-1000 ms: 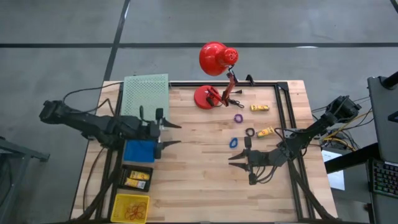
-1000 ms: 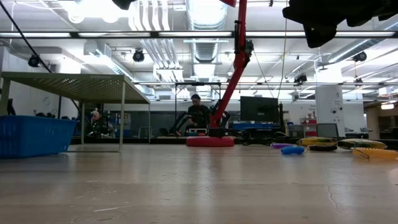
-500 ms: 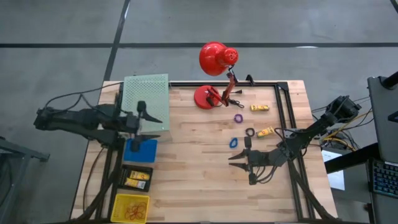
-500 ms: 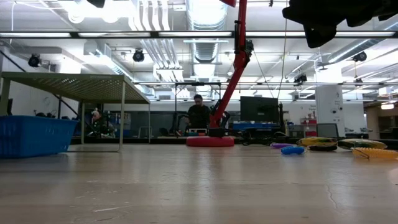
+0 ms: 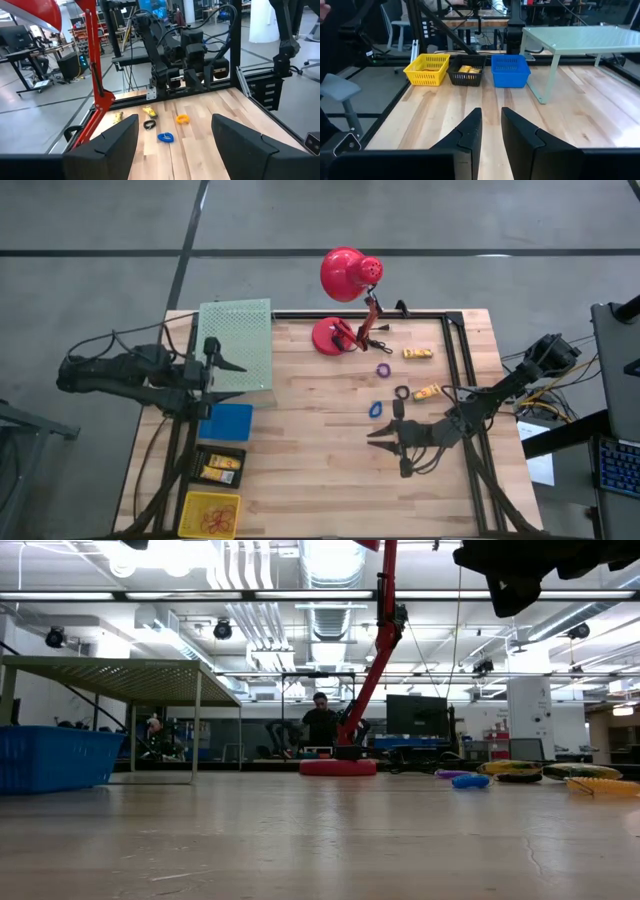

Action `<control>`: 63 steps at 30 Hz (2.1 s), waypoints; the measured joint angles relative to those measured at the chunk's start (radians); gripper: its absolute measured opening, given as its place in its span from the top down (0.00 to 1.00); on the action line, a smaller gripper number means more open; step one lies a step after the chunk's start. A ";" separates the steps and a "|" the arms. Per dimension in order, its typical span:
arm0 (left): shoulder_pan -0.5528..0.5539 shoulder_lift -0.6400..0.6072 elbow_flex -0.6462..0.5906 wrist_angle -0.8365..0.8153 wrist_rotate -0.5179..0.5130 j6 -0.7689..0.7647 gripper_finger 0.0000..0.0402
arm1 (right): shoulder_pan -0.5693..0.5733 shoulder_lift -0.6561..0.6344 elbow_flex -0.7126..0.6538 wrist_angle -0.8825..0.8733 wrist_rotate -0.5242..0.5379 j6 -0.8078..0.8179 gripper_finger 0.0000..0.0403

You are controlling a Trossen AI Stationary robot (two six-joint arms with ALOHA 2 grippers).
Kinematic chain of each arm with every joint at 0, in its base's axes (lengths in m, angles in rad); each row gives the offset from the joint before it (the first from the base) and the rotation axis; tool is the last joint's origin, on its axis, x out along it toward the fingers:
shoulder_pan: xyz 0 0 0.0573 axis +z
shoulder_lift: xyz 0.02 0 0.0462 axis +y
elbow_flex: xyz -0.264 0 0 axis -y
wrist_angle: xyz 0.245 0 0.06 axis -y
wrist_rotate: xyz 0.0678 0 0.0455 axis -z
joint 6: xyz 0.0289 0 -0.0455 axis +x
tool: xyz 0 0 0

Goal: Pick & Place Office Desk Supplies
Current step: Put the crayons box into the black bin

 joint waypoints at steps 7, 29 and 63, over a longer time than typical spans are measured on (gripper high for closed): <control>0.000 -0.001 0.000 -0.031 0.000 -0.001 0.36 | -0.002 0.000 0.000 0.001 0.000 0.060 0.83; 0.000 0.000 0.000 -0.092 -0.001 -0.002 0.36 | -0.002 0.000 0.000 0.000 0.000 0.054 0.82; 0.000 0.000 0.000 -0.113 0.000 -0.028 0.36 | -0.017 0.288 0.373 -0.291 0.238 -0.121 0.85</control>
